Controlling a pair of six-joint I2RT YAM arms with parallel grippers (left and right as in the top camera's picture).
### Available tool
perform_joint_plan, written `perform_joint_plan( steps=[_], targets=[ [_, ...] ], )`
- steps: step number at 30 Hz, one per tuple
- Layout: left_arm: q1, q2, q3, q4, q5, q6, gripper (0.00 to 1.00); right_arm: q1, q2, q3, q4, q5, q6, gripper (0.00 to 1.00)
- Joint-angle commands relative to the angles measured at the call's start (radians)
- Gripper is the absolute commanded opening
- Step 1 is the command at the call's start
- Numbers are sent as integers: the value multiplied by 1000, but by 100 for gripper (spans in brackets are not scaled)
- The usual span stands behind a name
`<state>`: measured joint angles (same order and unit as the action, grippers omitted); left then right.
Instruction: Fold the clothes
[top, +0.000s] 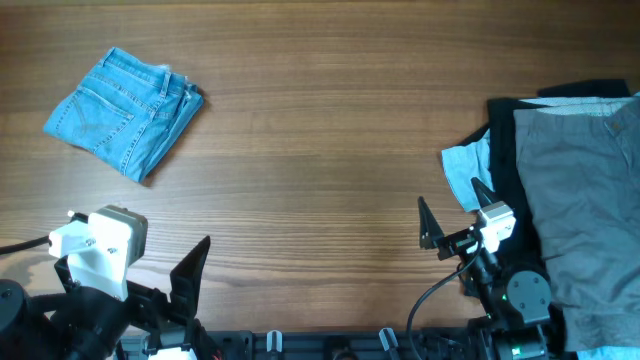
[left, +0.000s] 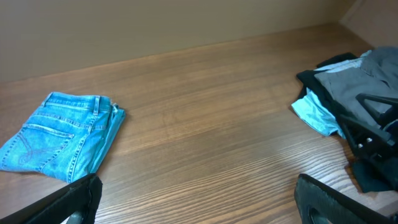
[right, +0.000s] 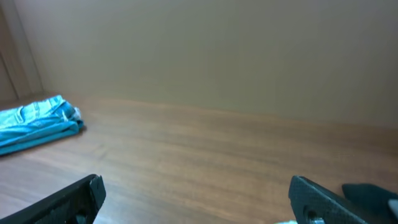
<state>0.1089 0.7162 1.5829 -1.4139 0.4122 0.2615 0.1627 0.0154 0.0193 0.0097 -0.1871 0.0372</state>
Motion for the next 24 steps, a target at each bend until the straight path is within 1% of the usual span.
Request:
perform_joint_plan(
  steps=[1,18,19,22,23,24],
  targets=[
    [-7,5,-1,2,-3,19,100,-3,-13,-14,9,-13,16,100],
    [-6,-4,-1,2,-7,20,100,-3,-11,-14,8,-13,16,100],
    [-6,-19,-1,16,-16,24,100,-3,-11,-14,8,-13,16,100],
    [-6,-88,-23,66,41,14,100,-3,-11,-14,8,-13,16,100],
    [-6,-111,-53,106,50,-4,100,-3,-11,-14,8,-13,16,100],
    [-6,-142,-105,179,51,-44,100,-3,-11,-14,8,-13,16,100]
  ],
)
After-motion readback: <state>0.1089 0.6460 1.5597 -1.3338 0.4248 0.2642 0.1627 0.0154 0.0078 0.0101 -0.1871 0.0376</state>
